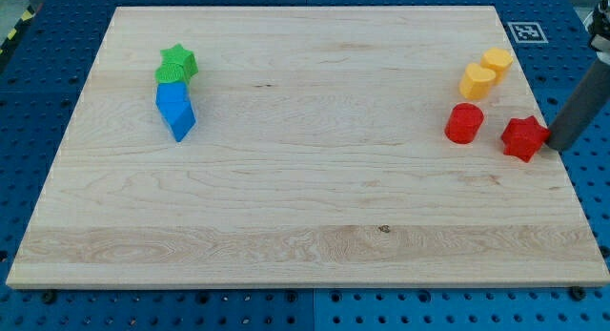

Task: Slide red star towards the bottom

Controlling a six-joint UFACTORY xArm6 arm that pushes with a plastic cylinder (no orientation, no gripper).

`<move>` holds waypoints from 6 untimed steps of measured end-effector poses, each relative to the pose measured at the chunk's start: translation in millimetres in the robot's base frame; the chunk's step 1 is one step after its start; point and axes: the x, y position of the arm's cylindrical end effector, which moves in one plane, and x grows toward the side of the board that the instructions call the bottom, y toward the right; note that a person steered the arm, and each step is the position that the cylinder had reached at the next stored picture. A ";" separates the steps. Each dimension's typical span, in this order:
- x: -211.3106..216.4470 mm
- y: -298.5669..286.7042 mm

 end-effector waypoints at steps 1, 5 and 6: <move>-7.3 0.6; -10.9 -48.6; 11.9 -48.0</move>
